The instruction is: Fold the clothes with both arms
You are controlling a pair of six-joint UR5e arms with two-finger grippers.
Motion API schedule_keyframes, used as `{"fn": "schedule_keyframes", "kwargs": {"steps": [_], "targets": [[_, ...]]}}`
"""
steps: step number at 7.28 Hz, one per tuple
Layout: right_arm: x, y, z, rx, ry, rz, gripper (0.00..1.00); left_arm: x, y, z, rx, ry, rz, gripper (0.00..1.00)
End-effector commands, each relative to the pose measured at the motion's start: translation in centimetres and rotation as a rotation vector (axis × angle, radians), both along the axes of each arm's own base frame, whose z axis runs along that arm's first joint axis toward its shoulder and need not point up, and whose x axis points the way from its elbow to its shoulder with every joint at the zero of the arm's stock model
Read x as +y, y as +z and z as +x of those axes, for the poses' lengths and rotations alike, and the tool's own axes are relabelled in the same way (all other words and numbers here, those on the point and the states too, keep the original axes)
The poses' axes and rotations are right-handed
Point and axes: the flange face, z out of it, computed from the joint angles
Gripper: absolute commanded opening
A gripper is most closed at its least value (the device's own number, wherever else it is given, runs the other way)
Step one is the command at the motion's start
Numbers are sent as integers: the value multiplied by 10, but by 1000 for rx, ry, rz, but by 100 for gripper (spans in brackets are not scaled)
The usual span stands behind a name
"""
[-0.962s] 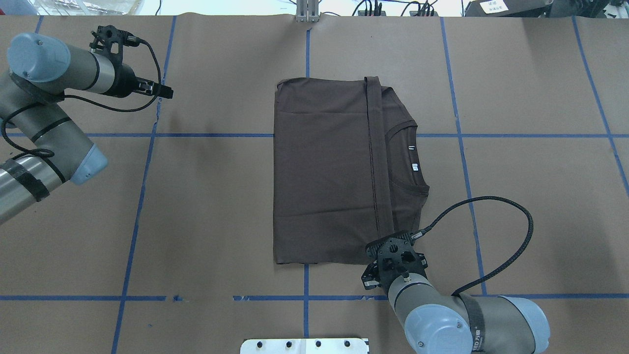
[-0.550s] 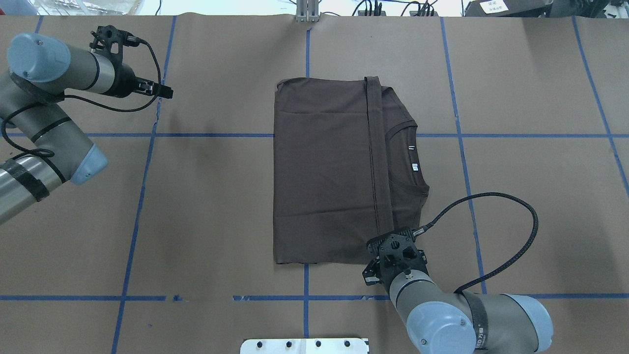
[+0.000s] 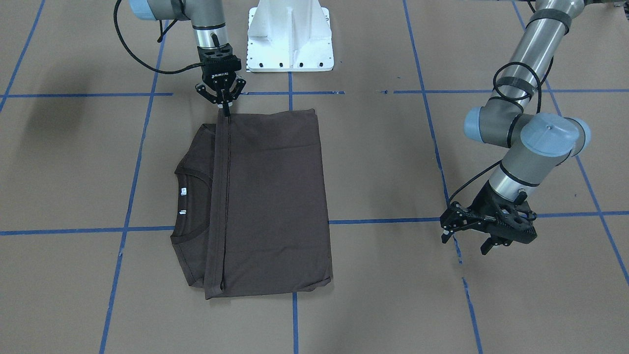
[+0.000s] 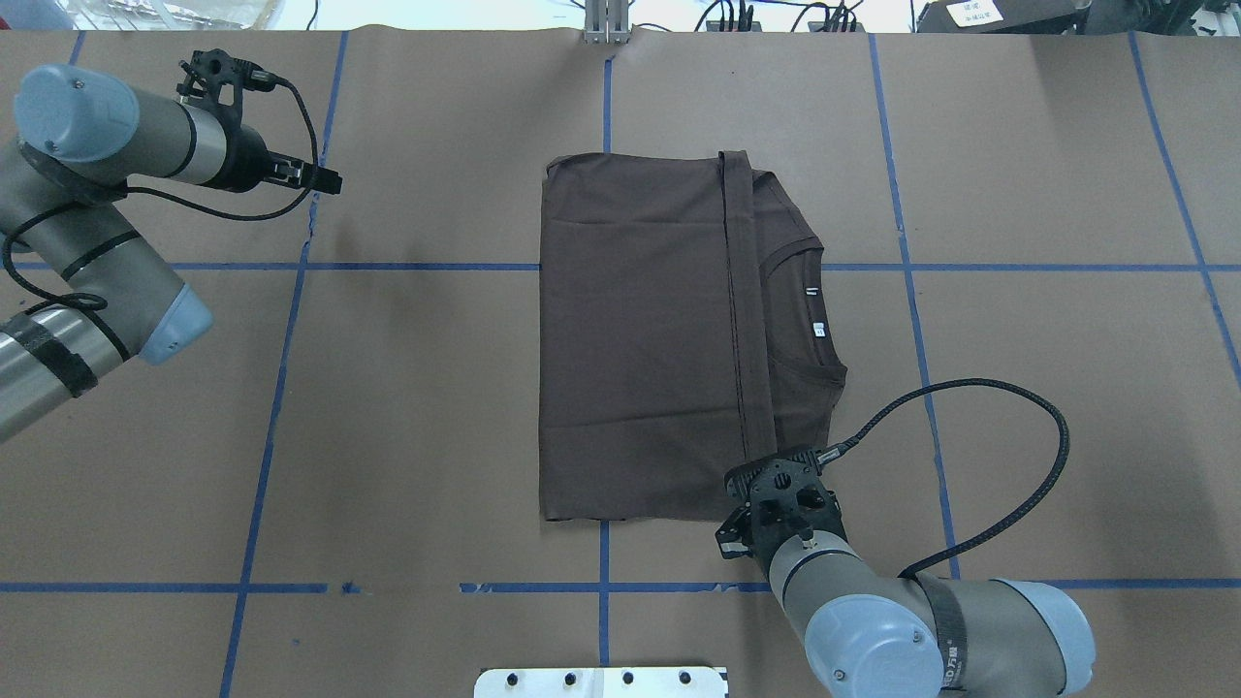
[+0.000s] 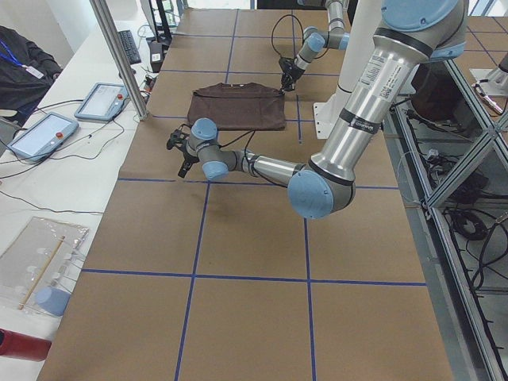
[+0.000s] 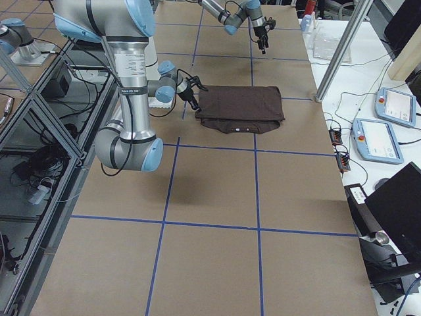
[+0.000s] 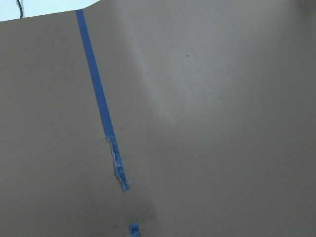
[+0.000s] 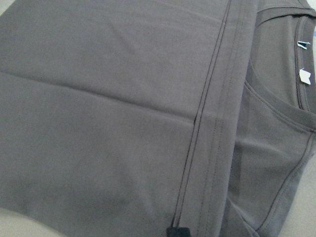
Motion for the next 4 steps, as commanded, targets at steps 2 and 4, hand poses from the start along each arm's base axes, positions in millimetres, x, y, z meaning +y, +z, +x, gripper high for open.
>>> {"fn": "schedule_keyframes", "kwargs": {"steps": [2,4], "targets": [[3,-3,2,49,-7,-13,32,0,0,0,0,0,0,100],[3,1,3,76,-7,-17,32,0,1,0,-1,0,-1,100]]}}
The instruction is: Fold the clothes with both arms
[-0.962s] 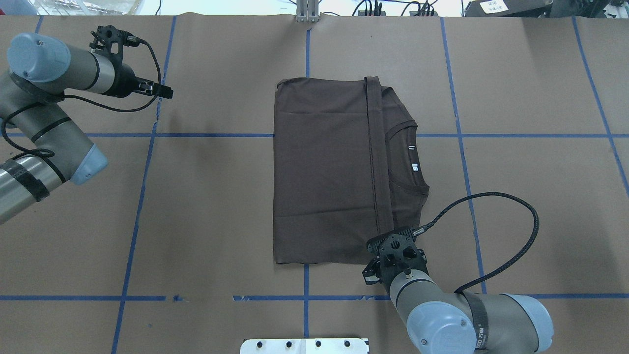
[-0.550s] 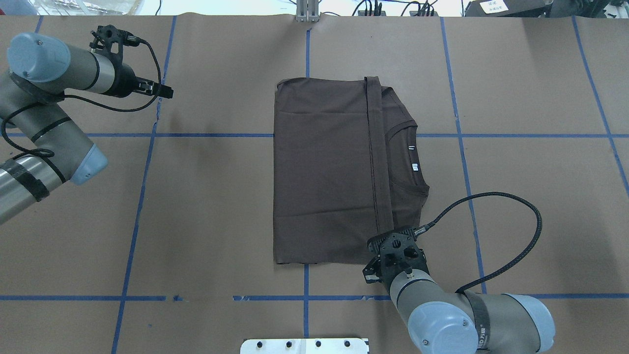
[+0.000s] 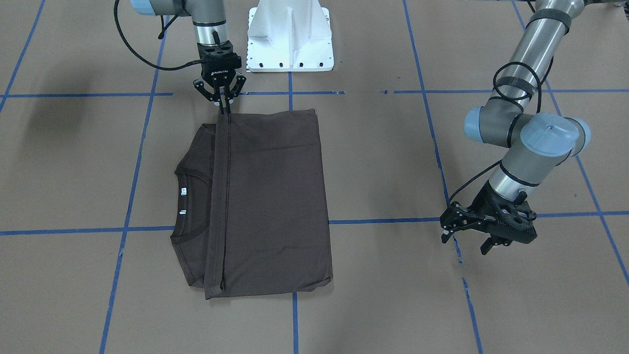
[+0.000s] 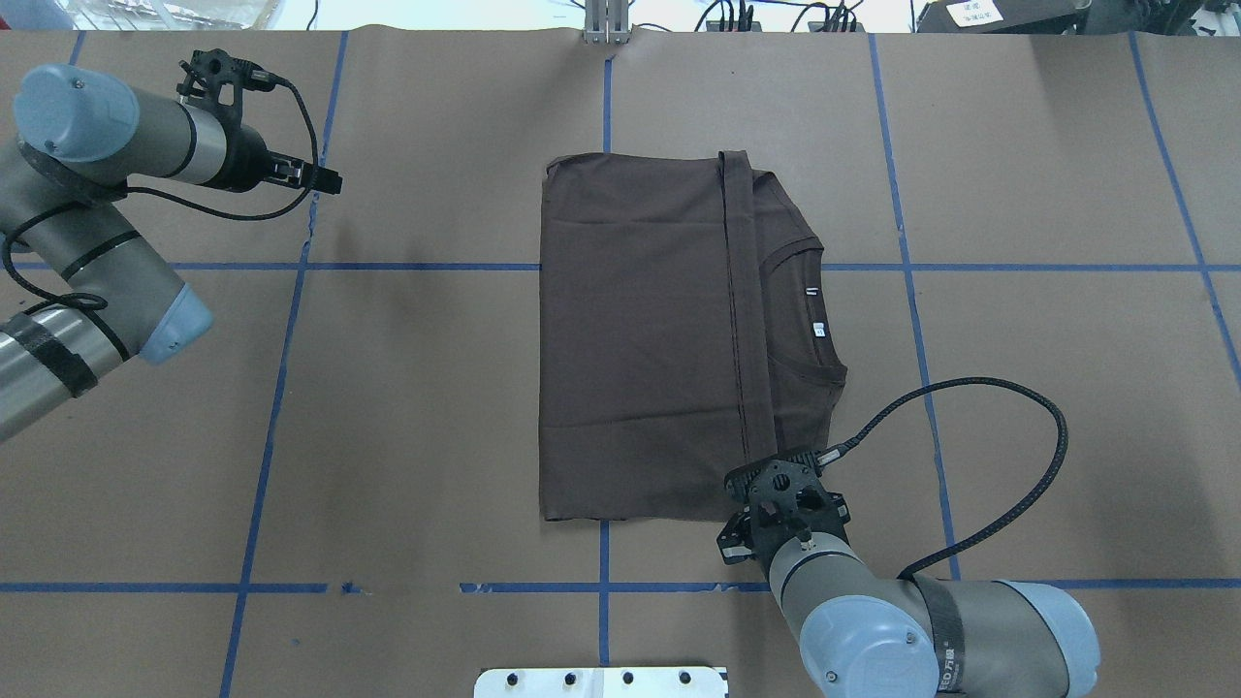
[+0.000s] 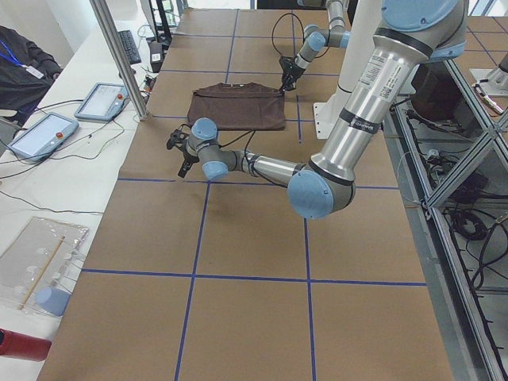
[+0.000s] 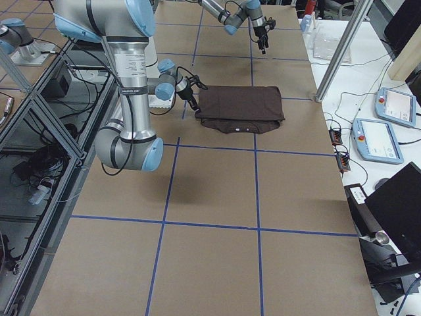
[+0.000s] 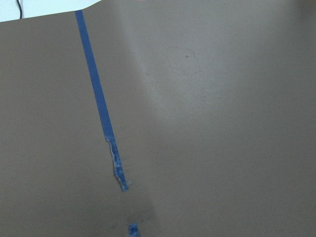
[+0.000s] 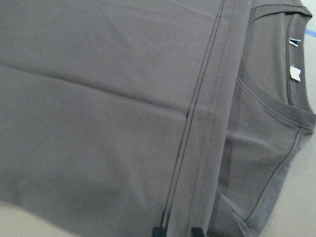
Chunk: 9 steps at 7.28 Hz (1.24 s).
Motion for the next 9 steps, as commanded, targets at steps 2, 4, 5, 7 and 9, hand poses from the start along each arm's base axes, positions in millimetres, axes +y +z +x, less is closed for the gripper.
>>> {"fn": "schedule_keyframes", "kwargs": {"steps": [2,4,5,7,9], "targets": [[4,7,-3,41,-9,-5,31,0,0,0,1,1,0,100],[8,7,-5,43,-15,-5,31,0,1,0,-1,0,-1,100],[9,0,-10,31,-18,-4,32,0,1,0,-2,1,-1,100],[9,-15,-19,48,-19,-8,33,0,2,0,-3,1,-2,100],[8,-6,-20,69,-18,-7,33,1,3,2,-4,5,-4,100]]}}
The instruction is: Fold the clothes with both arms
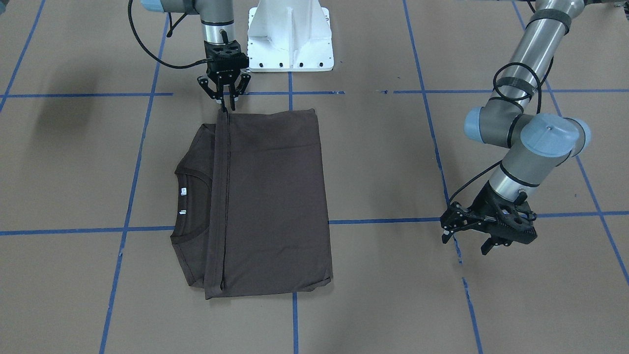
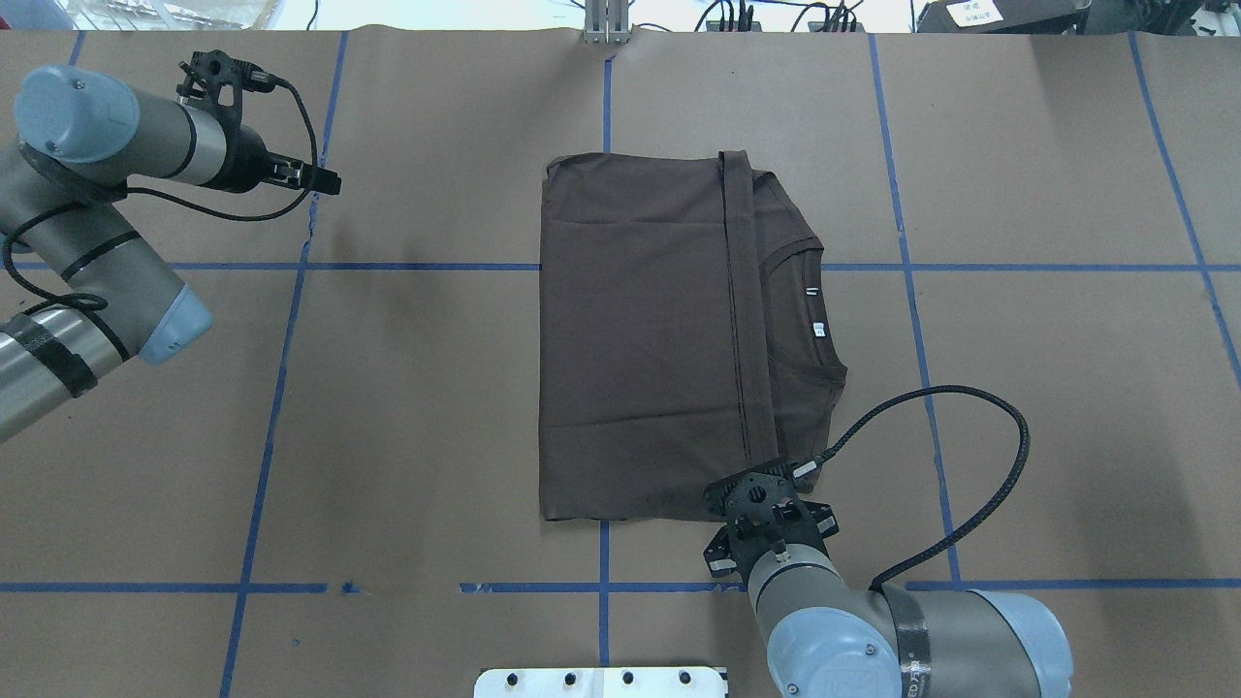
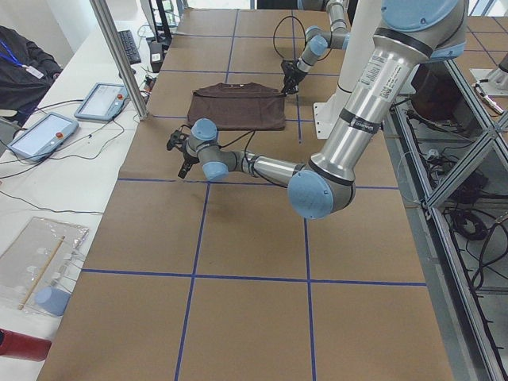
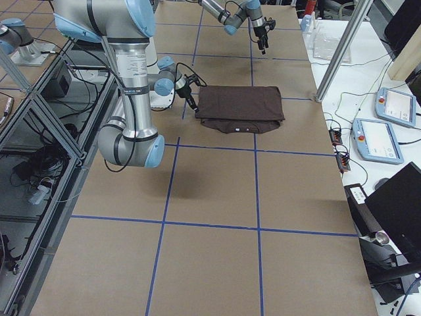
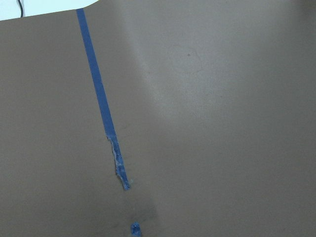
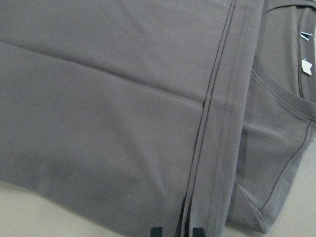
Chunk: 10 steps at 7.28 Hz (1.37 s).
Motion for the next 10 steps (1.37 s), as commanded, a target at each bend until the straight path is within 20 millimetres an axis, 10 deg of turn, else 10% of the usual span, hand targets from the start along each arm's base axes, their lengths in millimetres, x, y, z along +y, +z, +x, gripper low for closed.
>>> {"fn": "schedule_keyframes", "kwargs": {"steps": [1,4,5,10], "targets": [[-2,7,0,21,4,0,33,1,0,1,0,3,-1,100],[-3,12,0,30,4,-2,31,1,1,2,-1,3,-2,100],[-4,9,1,26,7,0,0,1,0,2,0,4,-1,100],[-25,14,26,-74,174,-156,0,3,-14,1,15,4,13,100]]}}
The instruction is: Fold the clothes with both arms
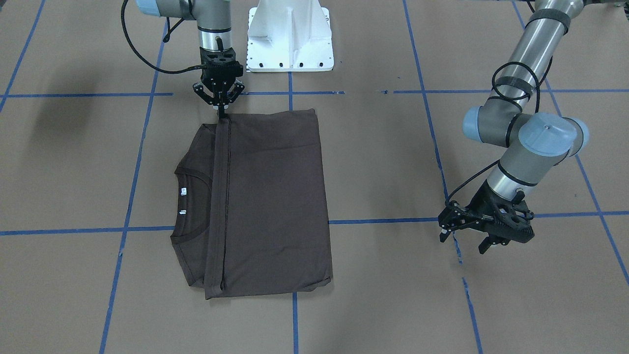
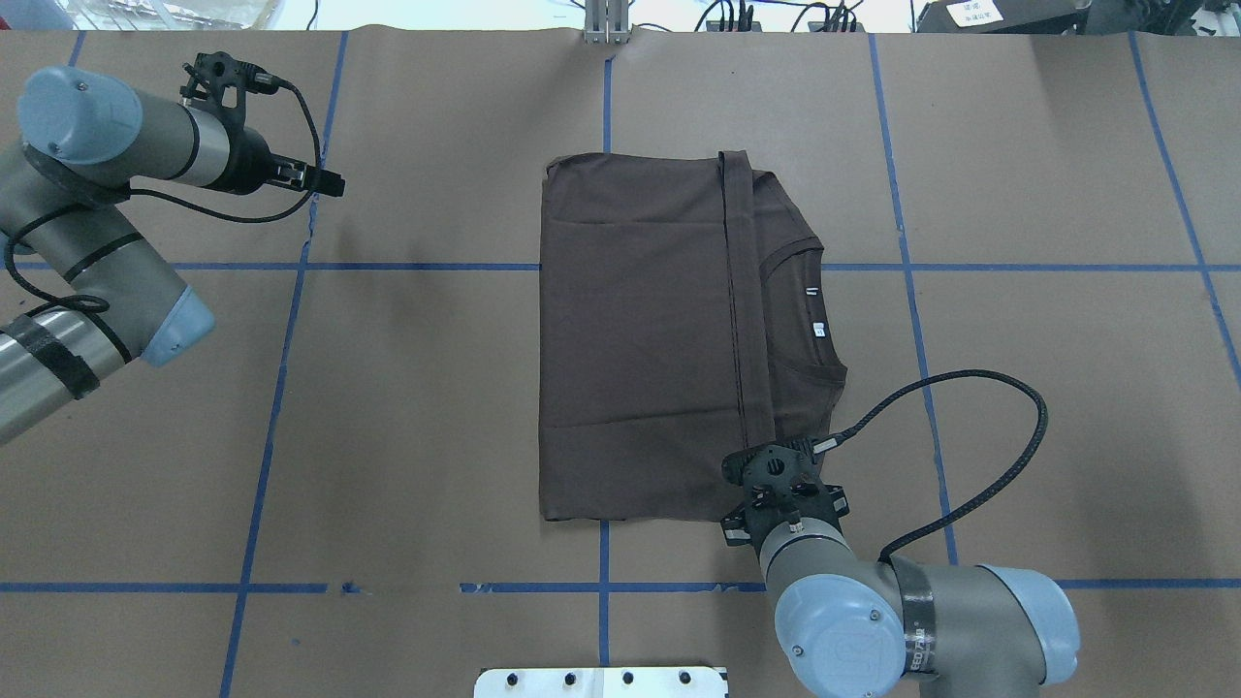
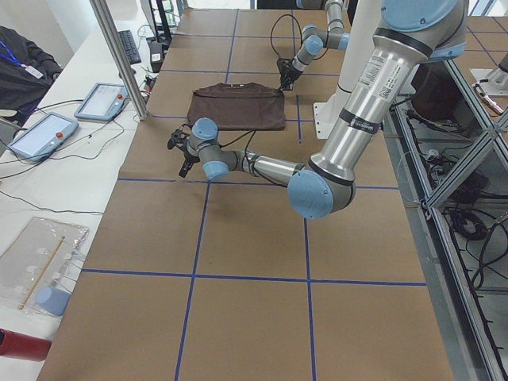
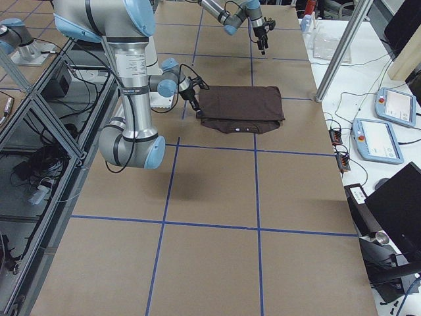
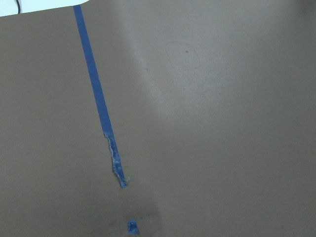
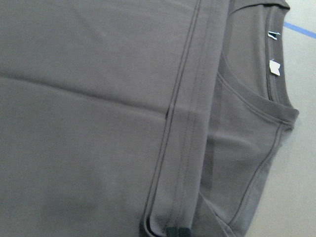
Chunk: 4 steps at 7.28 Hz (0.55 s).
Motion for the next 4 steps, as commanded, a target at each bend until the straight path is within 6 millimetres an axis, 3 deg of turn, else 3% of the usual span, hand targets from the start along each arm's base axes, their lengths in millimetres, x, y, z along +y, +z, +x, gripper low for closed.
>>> {"fn": "schedule_keyframes", "kwargs": {"steps": [1,2,4], "targets": [[1,12,25,-80,138,-127,0,1,-6,-1,5,-1,6,100],[4,23,34,-112,213,-188,0,1,-6,-1,6,-1,3,100],[30,35,24,-113,226,-207,0,0,-3,0,3,-2,1,100]]}}
